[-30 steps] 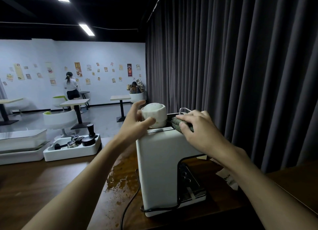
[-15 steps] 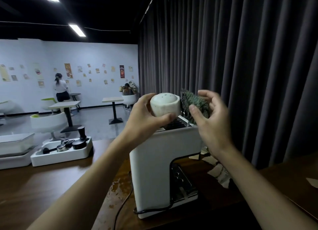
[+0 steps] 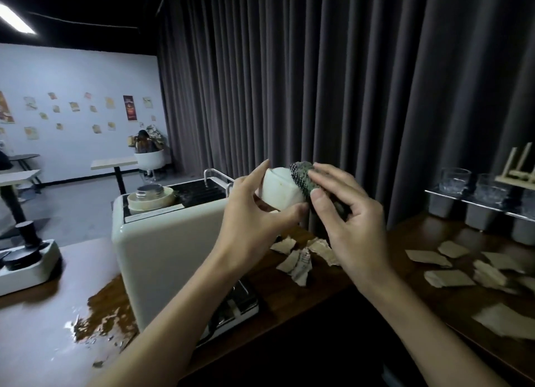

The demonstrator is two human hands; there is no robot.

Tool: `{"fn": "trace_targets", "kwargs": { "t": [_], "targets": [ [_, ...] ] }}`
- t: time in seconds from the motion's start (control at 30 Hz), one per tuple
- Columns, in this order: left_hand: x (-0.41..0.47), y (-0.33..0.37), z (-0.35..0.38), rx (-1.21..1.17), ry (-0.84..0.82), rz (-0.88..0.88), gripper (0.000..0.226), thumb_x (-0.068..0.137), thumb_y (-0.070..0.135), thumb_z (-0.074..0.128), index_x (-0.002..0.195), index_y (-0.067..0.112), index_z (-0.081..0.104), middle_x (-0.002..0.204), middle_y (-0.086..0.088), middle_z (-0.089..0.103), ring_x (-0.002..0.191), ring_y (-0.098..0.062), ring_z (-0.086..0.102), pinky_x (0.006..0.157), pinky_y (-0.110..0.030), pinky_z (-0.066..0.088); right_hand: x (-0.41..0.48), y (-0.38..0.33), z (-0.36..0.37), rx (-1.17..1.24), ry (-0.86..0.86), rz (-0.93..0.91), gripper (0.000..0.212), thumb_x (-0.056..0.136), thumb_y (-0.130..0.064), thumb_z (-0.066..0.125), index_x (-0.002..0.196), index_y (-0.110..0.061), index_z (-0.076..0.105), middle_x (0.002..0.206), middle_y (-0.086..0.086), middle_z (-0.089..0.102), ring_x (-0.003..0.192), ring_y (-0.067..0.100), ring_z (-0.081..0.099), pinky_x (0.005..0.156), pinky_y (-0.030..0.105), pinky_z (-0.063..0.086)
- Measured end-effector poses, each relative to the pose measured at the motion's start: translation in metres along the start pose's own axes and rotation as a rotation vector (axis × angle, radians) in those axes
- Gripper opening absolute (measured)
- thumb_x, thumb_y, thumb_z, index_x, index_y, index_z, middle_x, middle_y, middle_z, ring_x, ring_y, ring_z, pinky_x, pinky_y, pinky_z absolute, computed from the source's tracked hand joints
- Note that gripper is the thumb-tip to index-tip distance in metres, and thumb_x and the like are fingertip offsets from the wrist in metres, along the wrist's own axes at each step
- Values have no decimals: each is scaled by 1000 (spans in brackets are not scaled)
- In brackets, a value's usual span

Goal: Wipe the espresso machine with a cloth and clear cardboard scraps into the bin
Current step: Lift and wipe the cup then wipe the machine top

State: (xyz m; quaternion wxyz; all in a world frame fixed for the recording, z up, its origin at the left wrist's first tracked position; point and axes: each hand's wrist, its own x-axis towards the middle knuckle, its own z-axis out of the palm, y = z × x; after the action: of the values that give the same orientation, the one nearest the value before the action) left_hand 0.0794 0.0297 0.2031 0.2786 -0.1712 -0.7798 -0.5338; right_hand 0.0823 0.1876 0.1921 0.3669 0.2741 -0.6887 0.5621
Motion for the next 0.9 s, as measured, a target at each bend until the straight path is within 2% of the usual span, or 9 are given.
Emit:
{"fn": "trace_targets", "kwargs": {
  "t": [0.13,0.2,0.3,0.4,0.5,0.57,0.73,0.83,0.9],
  "targets": [
    [-1,-4,29,-37,-121,-9,107,61,50,89,151,24,38,128,5,64,121,-5,58,104,-33,48,-6,11,-36,-135,-75,-105,28,95,-3,58,120,-8,68,132,-2,59,126,6,51,101,15,40],
    [-2,-5,40,-60,-175,-1,105,62,47,90,150,19,39,126,13,66,121,3,57,104,-24,46,-6,14,-51,-143,-126,-134,27,95,-2,56,118,-5,68,133,0,58,127,7,51,100,13,40],
    [-4,-9,55,-47,-137,-54,93,54,51,92,133,24,51,120,12,65,110,6,59,94,-22,52,-6,18,-69,-174,-218,-189,29,94,-4,53,118,-7,68,136,0,55,129,9,50,102,15,39],
    [-6,-12,63,-20,-116,-79,75,53,48,94,113,28,54,107,12,66,99,2,63,81,-21,54,-4,22,-79,-257,-316,-250,31,93,-3,53,119,-9,69,139,0,53,132,14,47,106,26,41],
    [-6,-14,71,-30,-145,-58,62,57,23,93,109,24,57,100,11,68,95,-1,65,77,-17,52,-1,28,-83,-399,-468,-349,31,92,-2,58,120,-12,69,141,-1,51,137,18,40,109,40,39],
    [-7,-14,75,-47,-165,-57,60,59,15,90,109,22,57,98,9,68,93,0,65,74,-14,50,3,34,-83,-454,-548,-371,32,93,-3,59,120,-15,69,140,-3,51,137,16,37,110,41,38],
    [-13,-20,79,6,-249,-53,84,58,29,95,129,23,50,119,14,62,112,7,55,89,-5,42,15,40,-86,-310,-531,-101,30,98,-11,51,121,-20,68,137,-10,50,127,4,46,102,27,44],
    [-12,-29,76,12,-214,-87,81,60,24,93,128,21,49,113,11,65,107,3,60,86,-11,47,6,42,-78,-345,-604,-205,28,95,-13,53,116,-19,71,136,-10,51,132,9,42,107,29,39],
    [-12,-33,74,6,-209,-99,83,59,28,93,129,22,48,114,9,66,108,0,61,88,-14,49,4,44,-75,-304,-600,-194,25,95,-13,54,113,-18,72,134,-9,53,132,10,43,107,30,40]
  ]
}}
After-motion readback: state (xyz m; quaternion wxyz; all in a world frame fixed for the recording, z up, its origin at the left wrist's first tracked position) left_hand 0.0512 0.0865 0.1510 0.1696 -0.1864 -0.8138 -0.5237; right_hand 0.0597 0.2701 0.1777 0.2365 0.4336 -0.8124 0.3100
